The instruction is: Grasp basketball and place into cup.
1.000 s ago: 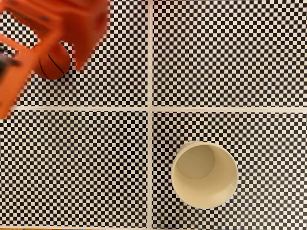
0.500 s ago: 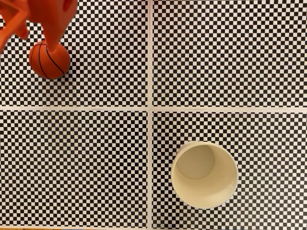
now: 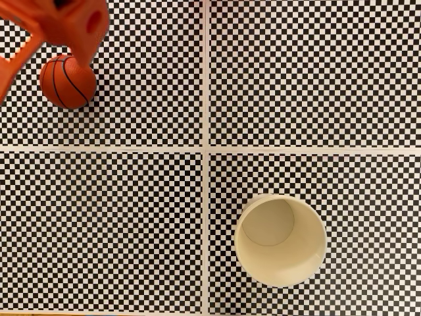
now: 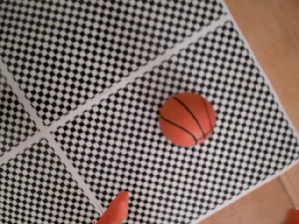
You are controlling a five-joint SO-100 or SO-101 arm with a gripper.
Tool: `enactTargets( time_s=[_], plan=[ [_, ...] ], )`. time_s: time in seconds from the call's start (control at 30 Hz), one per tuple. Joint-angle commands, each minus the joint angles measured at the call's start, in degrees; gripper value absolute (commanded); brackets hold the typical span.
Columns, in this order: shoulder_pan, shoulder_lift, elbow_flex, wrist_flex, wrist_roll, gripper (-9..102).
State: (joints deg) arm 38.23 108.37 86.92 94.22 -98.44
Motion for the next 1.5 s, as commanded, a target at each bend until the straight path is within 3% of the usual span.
enactTargets(
  time_s=[0.0, 0.4, 0.83, 1.47],
  plan=[
    [-0.4, -0.2, 0.4, -0.1, 0.5, 48],
    [-0.4, -6.6, -1.0, -0.6, 0.2, 63],
    [0.4, -13.5, -4.7, -0.5, 0.2, 59],
    [0.6, -20.5, -4.2, -7.8, -1.6, 65]
  ],
)
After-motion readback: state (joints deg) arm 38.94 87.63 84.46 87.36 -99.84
